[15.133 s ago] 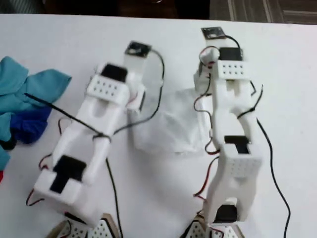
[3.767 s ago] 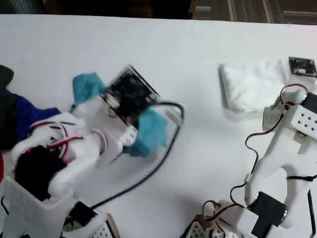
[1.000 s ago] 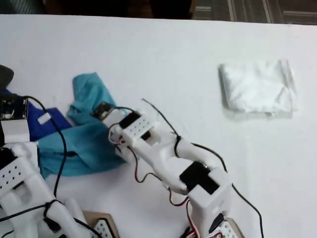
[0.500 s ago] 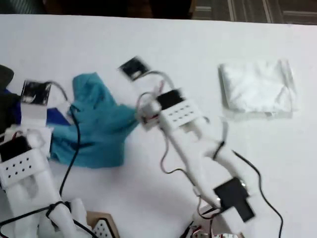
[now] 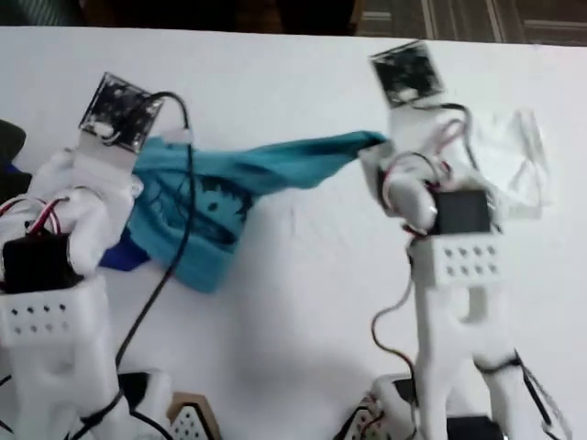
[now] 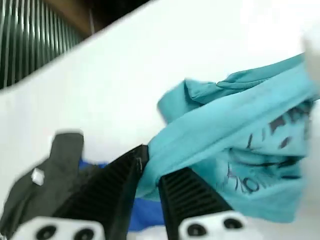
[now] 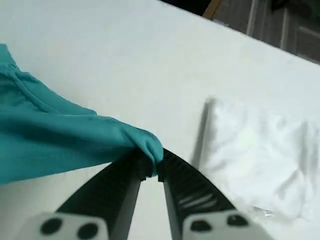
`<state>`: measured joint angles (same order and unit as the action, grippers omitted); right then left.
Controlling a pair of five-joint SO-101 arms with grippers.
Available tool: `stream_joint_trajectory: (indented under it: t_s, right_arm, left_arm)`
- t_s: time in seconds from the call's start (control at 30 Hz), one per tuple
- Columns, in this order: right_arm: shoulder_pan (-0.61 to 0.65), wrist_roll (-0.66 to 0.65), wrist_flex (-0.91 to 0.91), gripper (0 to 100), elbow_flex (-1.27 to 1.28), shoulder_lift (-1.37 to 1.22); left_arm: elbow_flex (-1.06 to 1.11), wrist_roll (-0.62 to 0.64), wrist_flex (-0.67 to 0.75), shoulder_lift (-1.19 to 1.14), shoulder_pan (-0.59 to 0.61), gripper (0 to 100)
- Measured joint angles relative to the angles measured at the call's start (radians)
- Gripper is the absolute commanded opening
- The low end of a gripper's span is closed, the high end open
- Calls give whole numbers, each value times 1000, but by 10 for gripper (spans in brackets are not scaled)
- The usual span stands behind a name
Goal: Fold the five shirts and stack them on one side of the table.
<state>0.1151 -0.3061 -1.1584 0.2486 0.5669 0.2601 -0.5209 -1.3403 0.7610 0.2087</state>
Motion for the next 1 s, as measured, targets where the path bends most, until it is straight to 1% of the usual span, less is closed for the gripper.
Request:
stream_joint_trajectory:
  t_s: [0.1,0.23,0.3,0.47,0.6,0.73,0.87,1.0]
  right_arm:
    - [-43,-25,0,18,0,92]
    - [-109,-31,0,18,0,216]
    - [-149,-31,0,18,0,270]
    - [-226,-31,-17,18,0,373]
    - [-238,-31,-72,18,3,390]
    - [-245,-37,-87,18,72,390]
    - [-245,-89,-74,18,219,385]
    - [-245,-143,12,18,419,385]
  left_arm:
    - [-112,0,-69,0,-78,50]
    - [-259,2,-178,2,-175,152]
    - [-313,29,-236,2,-216,186]
    - [-333,112,-368,3,-278,191]
    - [-184,117,-387,3,-279,193]
    - [48,55,-377,3,-281,192]
    - [302,-40,-307,3,-281,192]
    - [522,-101,-189,2,-281,192]
